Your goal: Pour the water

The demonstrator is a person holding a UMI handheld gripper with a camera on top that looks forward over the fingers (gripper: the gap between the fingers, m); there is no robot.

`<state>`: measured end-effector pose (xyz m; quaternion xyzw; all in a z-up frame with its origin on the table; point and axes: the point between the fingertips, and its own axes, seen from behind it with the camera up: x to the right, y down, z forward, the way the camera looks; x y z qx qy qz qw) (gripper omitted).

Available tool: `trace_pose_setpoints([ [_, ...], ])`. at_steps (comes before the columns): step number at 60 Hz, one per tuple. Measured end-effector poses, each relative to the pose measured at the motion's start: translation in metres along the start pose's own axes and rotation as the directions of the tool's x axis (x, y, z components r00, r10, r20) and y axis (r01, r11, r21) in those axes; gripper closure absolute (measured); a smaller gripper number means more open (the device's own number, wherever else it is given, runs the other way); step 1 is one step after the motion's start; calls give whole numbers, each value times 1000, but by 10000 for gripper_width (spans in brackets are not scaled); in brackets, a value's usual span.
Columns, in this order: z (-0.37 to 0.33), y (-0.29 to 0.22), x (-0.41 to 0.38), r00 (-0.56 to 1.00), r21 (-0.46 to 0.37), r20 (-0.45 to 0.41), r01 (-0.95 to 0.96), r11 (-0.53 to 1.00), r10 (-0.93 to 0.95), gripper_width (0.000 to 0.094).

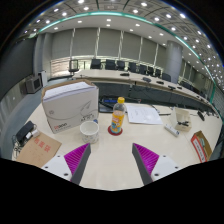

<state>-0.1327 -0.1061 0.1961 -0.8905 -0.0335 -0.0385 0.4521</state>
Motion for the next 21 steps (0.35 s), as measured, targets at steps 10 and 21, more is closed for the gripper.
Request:
trace_pose_setpoints([
  [10, -36, 8, 1, 1000, 8, -22, 3, 1000, -3, 79],
  [21, -50, 19, 13, 998, -7, -58, 14, 1000, -14, 78],
])
